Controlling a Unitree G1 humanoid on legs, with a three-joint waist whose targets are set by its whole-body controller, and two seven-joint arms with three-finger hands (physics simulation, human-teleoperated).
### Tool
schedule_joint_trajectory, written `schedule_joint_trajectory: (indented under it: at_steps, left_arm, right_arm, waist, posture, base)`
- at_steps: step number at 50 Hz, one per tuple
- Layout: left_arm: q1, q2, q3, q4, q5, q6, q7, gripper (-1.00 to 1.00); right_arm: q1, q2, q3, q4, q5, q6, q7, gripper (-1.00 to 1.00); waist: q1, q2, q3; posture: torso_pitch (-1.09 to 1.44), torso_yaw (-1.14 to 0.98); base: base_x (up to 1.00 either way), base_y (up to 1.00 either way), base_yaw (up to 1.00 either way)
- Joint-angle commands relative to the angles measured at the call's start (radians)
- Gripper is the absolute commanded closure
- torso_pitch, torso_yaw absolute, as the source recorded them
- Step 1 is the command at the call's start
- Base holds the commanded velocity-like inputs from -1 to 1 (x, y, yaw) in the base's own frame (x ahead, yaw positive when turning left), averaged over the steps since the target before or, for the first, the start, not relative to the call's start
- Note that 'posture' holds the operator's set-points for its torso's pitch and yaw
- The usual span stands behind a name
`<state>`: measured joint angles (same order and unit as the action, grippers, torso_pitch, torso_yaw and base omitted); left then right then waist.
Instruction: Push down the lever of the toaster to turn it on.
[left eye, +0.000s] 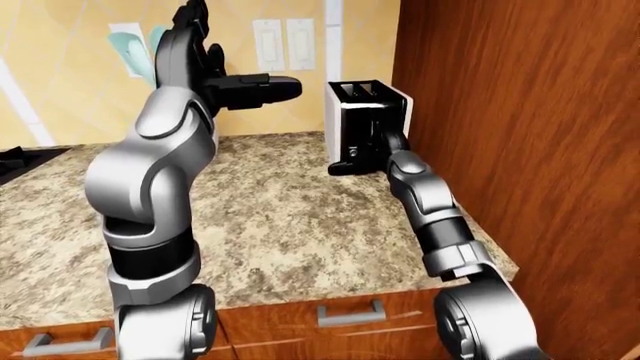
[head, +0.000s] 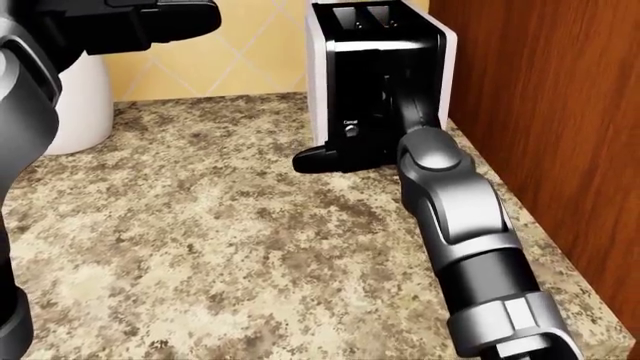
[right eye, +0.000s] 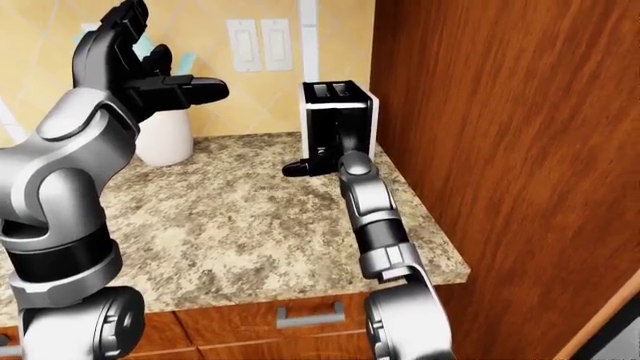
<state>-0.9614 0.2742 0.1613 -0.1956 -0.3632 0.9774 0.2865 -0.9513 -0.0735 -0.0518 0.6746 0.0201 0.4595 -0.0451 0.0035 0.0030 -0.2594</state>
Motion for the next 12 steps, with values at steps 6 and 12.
schedule_joint_trajectory:
  at_steps: [6, 12]
  left_arm:
    - [-0.04, 0.01, 0.009, -0.018, 0.001, -0.025, 0.001, -1.0]
    - [-0.034, 0.011, 0.009, -0.02, 0.0, -0.028, 0.0, -1.0]
  right_arm:
    - [-0.035, 0.0, -0.001, 0.031, 0.011, -0.007, 0.01, -1.0]
    - [-0.04, 0.001, 0.001, 0.031, 0.011, -0.005, 0.011, -1.0]
  waist:
    - [0.003, 0.002, -0.005]
    - [0.003, 0.002, -0.005]
  posture:
    - [-0.35, 0.0]
    - [-0.35, 0.0]
  base:
    - [0.0, 0.0, 0.0]
    - [0.0, 0.0, 0.0]
